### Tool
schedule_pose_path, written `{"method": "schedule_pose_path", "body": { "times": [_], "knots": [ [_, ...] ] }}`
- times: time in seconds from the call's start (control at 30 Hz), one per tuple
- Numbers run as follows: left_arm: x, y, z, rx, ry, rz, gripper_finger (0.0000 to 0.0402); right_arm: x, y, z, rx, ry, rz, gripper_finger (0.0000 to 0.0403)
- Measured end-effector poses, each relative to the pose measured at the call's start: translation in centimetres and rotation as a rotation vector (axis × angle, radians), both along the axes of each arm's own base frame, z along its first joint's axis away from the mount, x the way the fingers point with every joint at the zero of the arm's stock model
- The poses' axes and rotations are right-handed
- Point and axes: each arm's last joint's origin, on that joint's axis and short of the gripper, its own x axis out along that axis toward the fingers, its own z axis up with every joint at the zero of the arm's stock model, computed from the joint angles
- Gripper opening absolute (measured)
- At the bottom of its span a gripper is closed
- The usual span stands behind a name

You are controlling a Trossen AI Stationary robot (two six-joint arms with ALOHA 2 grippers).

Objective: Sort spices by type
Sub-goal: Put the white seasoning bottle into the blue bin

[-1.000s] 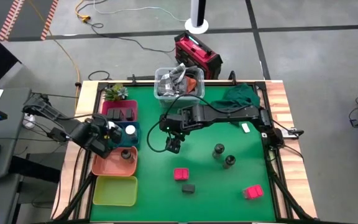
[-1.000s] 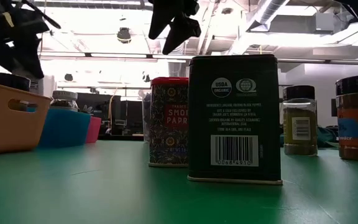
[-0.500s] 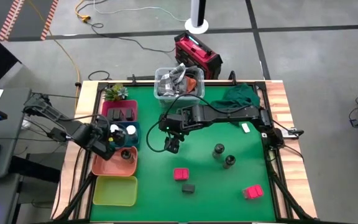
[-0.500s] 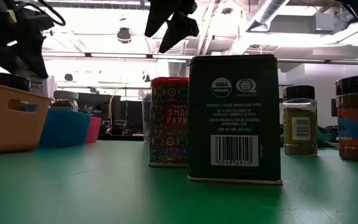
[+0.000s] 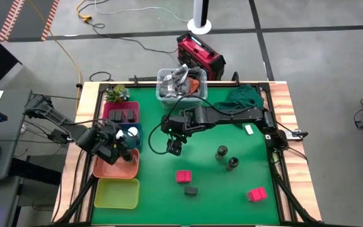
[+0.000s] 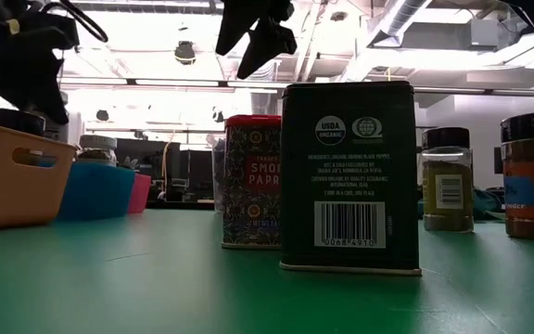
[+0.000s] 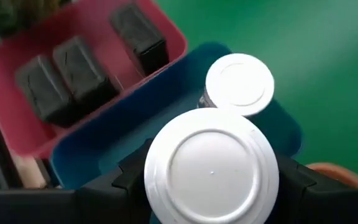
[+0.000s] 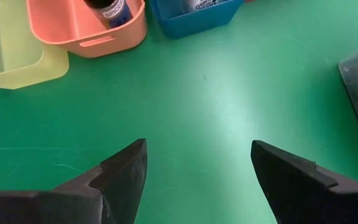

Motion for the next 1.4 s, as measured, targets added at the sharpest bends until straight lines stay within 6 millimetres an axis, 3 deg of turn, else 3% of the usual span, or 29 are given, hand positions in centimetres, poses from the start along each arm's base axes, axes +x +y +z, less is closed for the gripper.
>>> {"method": "schedule_pose_path", "body": {
  "times": [0.23, 0.5, 1.4],
  "knots": [
    [0.1, 0.2, 0.2, 0.137, 0.057, -0.131, 0.0206, 0.0, 0.7, 0.0, -0.002, 0.000, 0.022, 0.0311],
    [0.2, 0.3, 0.3, 0.200, 0.030, -0.131, 0.0206, -0.1, 1.1, 0.0, -0.004, 0.000, 0.034, 0.0311],
    [0.4, 0.2, 0.4, 0.195, -0.040, -0.083, 0.0206, 0.6, 1.2, 0.5, 0.011, -0.086, 0.019, 0.0311]
  ]
}}
